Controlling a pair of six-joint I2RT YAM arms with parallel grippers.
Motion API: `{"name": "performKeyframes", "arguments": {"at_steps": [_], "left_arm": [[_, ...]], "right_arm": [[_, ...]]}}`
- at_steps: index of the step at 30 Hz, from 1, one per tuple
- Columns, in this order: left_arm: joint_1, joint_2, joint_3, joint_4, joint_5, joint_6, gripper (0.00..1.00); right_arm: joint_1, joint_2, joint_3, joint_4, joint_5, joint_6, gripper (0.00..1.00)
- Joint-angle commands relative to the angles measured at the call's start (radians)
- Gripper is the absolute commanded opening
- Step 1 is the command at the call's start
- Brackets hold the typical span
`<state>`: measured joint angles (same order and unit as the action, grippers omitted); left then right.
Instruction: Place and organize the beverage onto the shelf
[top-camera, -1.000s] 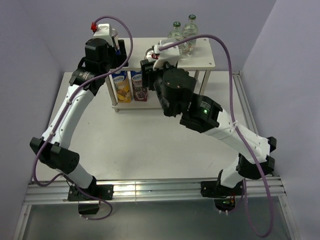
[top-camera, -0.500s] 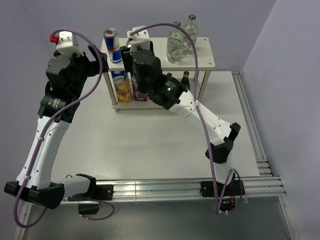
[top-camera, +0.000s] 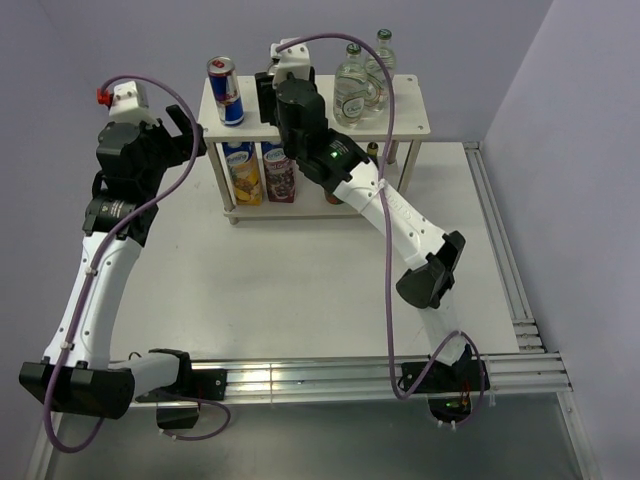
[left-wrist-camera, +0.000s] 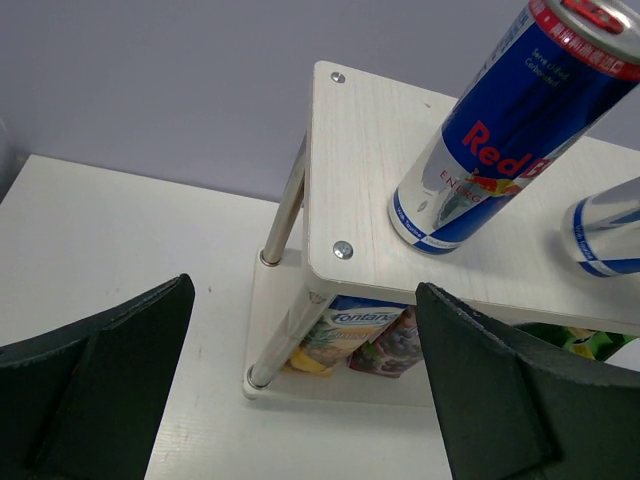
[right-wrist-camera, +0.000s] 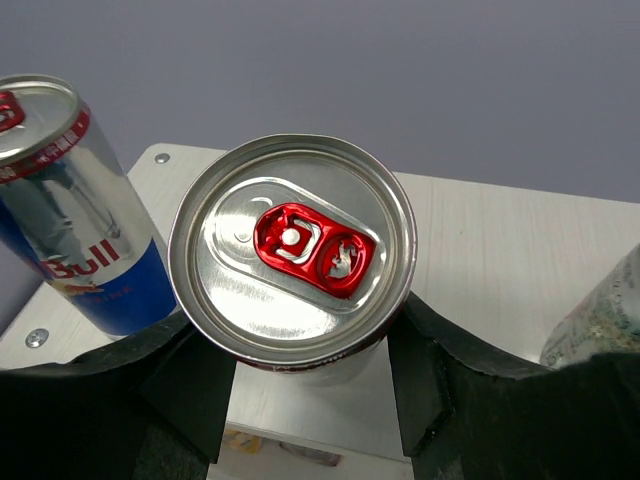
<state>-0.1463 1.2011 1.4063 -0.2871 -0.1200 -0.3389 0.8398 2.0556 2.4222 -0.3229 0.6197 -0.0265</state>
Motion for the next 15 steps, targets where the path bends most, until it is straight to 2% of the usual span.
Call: {"name": "performKeyframes", "arguments": {"at_steps": [1,8,10,13,15], "left_arm": [[0.011,-0.043,-0.009,0.078,0.017,-0.012,0.99],[0.030,-0.041,-0.032,0.094,0.022,-0.014,0.99],[0.036,-0.038,-0.032,0.094,0.026,-0.015,0.99],[0.037,-0.032,-0.032,0.094,0.029,-0.015,0.99],[0.039,-0.032,-0.032,0.094,0.031,-0.014,0.99]], "right_arm": [[-0.016,-0.002,0.066,0.113,-0.052,0.022,0.00],[-0.025,0.038,0.109,0.104,-0.097,0.051,0.00],[-0.025,0.040,0.107,0.105,-0.098,0.051,0.03],[-0.025,0.046,0.104,0.110,-0.097,0.043,0.21],[-0.025,0.046,0.095,0.116,-0.092,0.039,0.43]]}}
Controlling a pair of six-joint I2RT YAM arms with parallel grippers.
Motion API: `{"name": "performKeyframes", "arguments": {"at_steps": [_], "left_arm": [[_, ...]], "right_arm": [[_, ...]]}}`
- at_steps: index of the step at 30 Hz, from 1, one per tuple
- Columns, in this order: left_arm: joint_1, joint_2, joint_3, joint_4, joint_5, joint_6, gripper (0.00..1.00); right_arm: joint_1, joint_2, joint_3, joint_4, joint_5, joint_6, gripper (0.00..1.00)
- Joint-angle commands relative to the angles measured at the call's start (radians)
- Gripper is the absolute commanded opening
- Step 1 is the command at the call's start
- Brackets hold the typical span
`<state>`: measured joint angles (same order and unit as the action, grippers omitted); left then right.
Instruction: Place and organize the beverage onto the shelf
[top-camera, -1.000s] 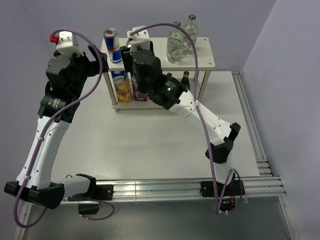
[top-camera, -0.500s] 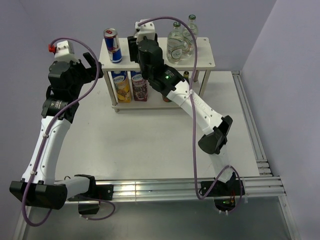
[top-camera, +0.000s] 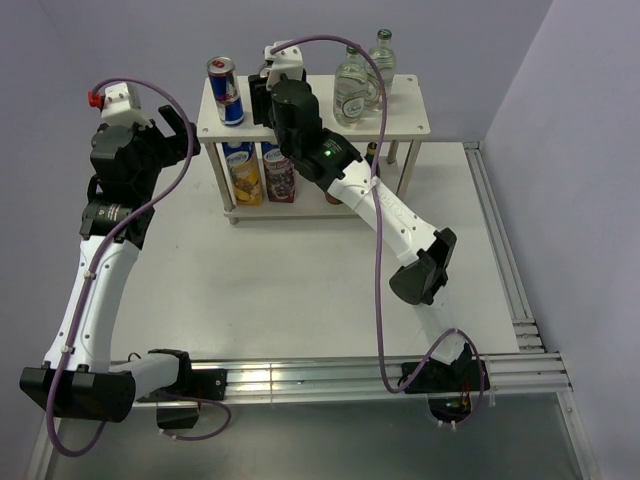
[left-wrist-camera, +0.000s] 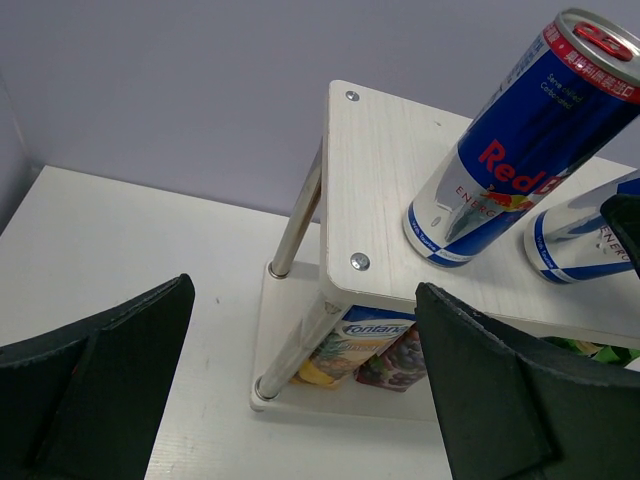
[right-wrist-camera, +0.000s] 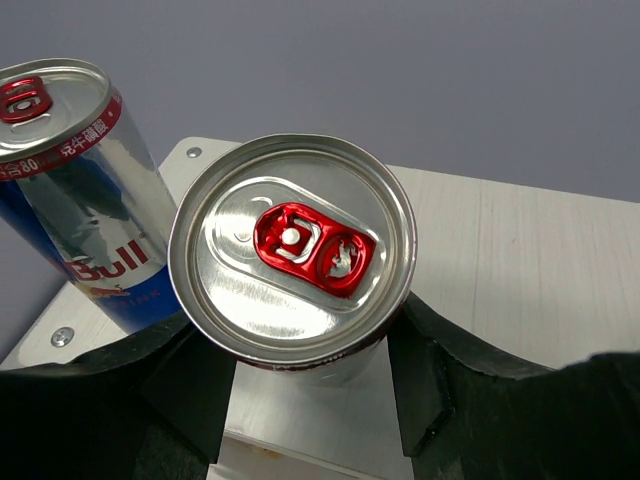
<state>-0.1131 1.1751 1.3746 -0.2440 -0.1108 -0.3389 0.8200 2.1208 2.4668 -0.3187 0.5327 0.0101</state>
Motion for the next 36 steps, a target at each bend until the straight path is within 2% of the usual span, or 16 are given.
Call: {"name": "performKeyframes", "arguments": {"at_steps": [1,2,5,6,18,21,31,35,36], "left_arm": [[0.006,-0.008,-0.002,0.052,0.022,-0.014,0.99],[0.007,-0.008,-0.003,0.052,0.020,-0.012,0.99],[0.007,-0.008,-0.003,0.052,0.023,-0.012,0.99],[0.009,-0.008,-0.003,0.054,0.025,-0.011,0.99],[0.015,-0.008,-0.008,0.052,0.022,-0.009,0.99],[0.015,-0.012,-0.011,0.054,0.011,-0.006,0.99],[0.015,-0.040,-0.042,0.068,0.013,-0.008,0.99],[0.015,-0.054,-0.054,0.069,0.014,-0.011,0.99],[0.015,-0.066,-0.060,0.063,0.032,-0.015,0.99]], "right_arm": [[-0.005,-0.019,0.047,0.112,-0.002,0.001,0.53],[-0.005,-0.019,0.043,0.113,-0.002,0.001,0.66],[-0.005,-0.018,0.041,0.113,0.003,0.001,0.82],[-0.005,-0.018,0.038,0.115,0.006,0.001,0.84],[-0.005,-0.035,-0.012,0.127,0.026,0.001,0.89],[-0.002,-0.073,-0.069,0.135,0.033,0.001,1.00],[0.116,-0.364,-0.442,0.309,0.245,-0.090,1.00],[0.211,-0.496,-0.626,0.300,0.348,-0.072,1.00],[0.234,-0.563,-0.656,0.273,0.392,-0.021,1.00]]}}
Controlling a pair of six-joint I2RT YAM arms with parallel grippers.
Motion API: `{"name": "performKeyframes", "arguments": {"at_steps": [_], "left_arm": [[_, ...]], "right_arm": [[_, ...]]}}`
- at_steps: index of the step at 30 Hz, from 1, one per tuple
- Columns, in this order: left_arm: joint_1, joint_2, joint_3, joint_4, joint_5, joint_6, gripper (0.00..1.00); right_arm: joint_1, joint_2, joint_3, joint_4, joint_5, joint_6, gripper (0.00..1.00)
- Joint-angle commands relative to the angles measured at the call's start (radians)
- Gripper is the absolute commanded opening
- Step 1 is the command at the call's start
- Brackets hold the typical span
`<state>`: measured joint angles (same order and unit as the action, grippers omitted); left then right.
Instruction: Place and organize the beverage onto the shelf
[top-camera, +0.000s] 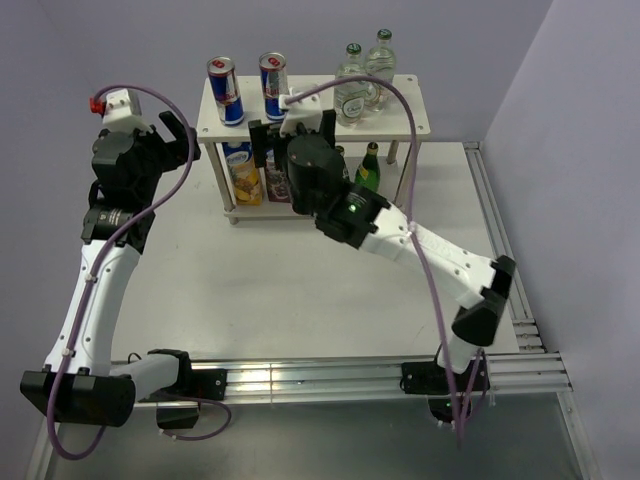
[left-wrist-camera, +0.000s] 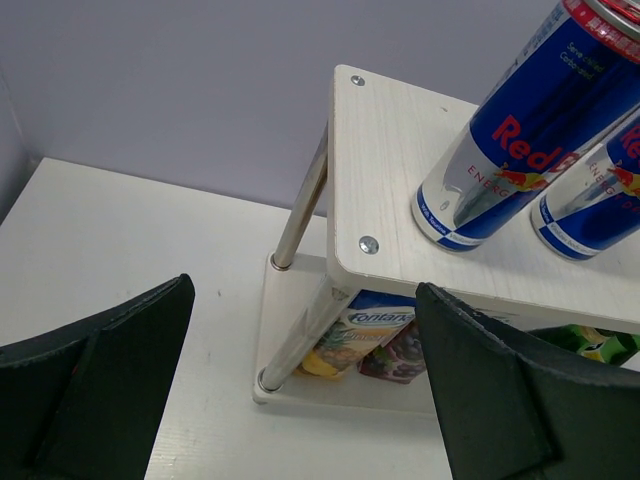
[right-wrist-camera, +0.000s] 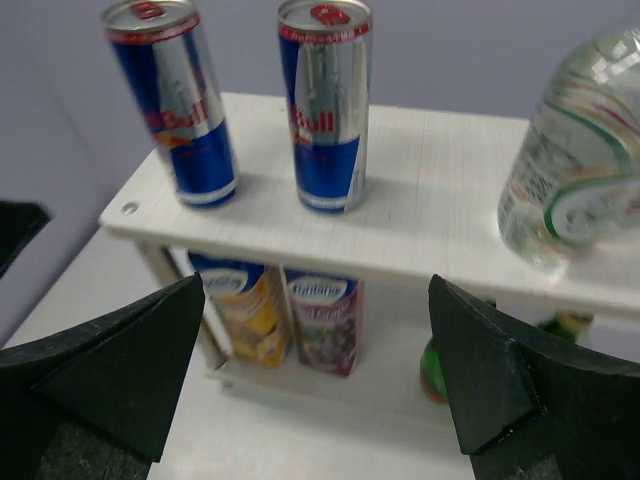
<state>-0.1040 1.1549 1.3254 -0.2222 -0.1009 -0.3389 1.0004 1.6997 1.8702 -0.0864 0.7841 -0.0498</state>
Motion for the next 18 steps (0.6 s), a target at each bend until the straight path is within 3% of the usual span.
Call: {"name": "performKeyframes", "arguments": {"at_steps": [1,4,5,9,13,18], "left_arm": [[0.004,-0.053,-0.011,0.032,0.045,-0.018,0.99],[-0.049,-0.089,0.008,-0.067,0.144,-0.009,0.99],[-0.124,-0.099,0.020,-0.116,0.161,-0.005,0.99],[-0.315,-0.219,0.060,-0.376,0.106,-0.046,0.99],[-0.352,-0.429,-0.061,-0.350,0.138,-0.110,0.99],[-0.350,-0.596,-0.196,-0.309,0.106,-0.098,0.99]], "right_arm": [[0.097,-0.181,-0.107,-0.057,0.161,0.094,1.00],[0.183,-0.354,-0.204,-0.345,0.204,0.319,1.00],[0.210,-0.409,-0.245,-0.393,0.217,0.359,1.00],[0.348,-0.743,-0.396,-0.654,0.261,0.569,1.00],[0.383,-0.931,-0.460,-0.915,0.205,0.726,1.00],[0.382,-1.008,-0.471,-1.038,0.216,0.798,1.00]]}}
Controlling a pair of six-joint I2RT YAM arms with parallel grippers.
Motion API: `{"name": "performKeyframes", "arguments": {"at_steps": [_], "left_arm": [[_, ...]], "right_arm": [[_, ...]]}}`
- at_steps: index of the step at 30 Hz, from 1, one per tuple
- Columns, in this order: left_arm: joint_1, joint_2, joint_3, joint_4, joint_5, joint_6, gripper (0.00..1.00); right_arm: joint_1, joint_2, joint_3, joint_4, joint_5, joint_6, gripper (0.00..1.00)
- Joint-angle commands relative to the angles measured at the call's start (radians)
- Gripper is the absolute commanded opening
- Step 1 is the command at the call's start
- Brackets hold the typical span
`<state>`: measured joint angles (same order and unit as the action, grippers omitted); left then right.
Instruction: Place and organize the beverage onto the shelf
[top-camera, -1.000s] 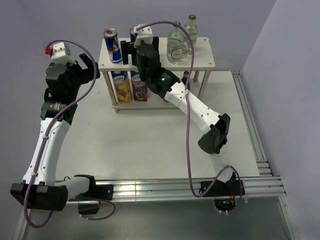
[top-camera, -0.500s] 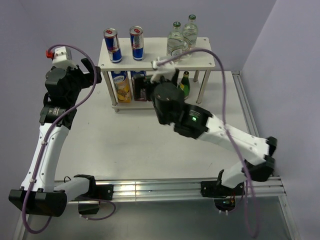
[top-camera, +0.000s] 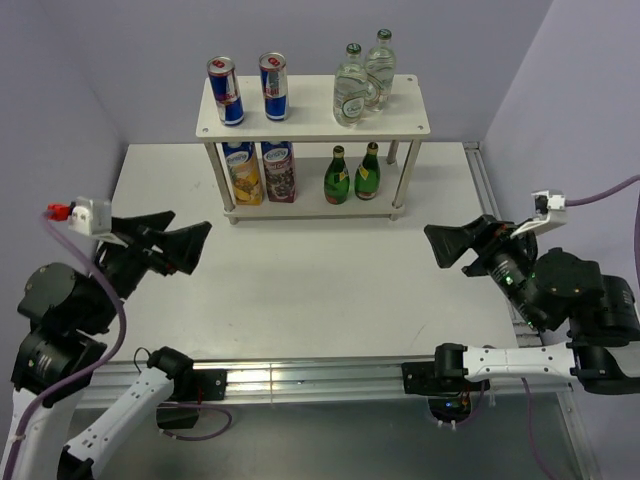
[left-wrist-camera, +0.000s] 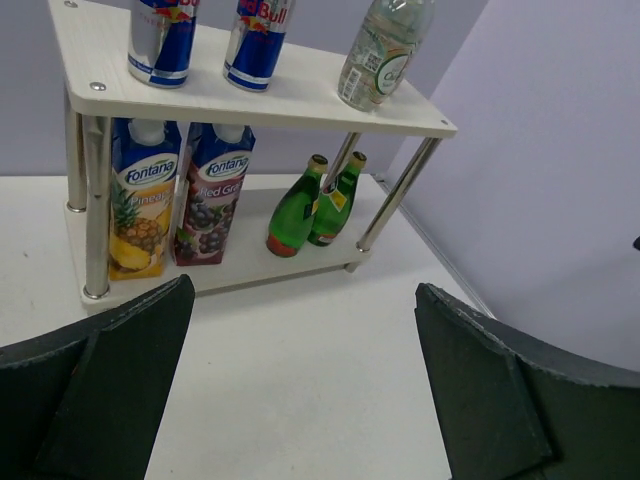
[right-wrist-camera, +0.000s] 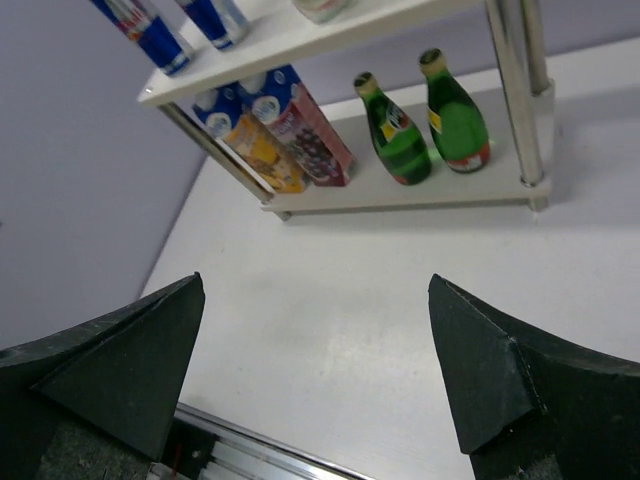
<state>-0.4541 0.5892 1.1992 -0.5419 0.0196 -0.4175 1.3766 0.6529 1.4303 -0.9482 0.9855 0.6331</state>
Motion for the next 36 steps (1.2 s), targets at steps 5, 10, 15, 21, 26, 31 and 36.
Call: {"name": "performKeyframes", "arguments": {"at_steps": [5,10,15,21,26,31,36], "left_arm": [[0.000,-0.060,-0.105,-0.018,-0.066,-0.020,0.99],[-0.001,-0.065,-0.128,-0.003,-0.089,-0.017,0.99],[-0.001,-0.034,-0.118,-0.004,-0.093,-0.010,0.99],[-0.001,-0.037,-0.118,0.007,-0.104,-0.003,0.99],[-0.001,-0.037,-0.122,0.008,-0.106,-0.003,0.99],[-0.001,-0.038,-0.119,0.010,-0.110,0.000,0.99],[-0.001,-0.037,-0.116,0.008,-0.115,0.003,0.99]], "right_arm": [[0.007,0.034,-0.051,-0.224,0.018,0.142,1.00],[0.006,0.008,-0.088,-0.195,0.004,0.135,1.00],[0.007,0.001,-0.091,-0.179,0.002,0.123,1.00],[0.007,0.001,-0.097,-0.153,0.004,0.100,1.00],[0.007,0.005,-0.093,-0.143,0.005,0.085,1.00],[0.007,0.010,-0.084,-0.133,0.018,0.077,1.00],[0.007,0.002,-0.100,-0.112,0.050,0.047,1.00]]}}
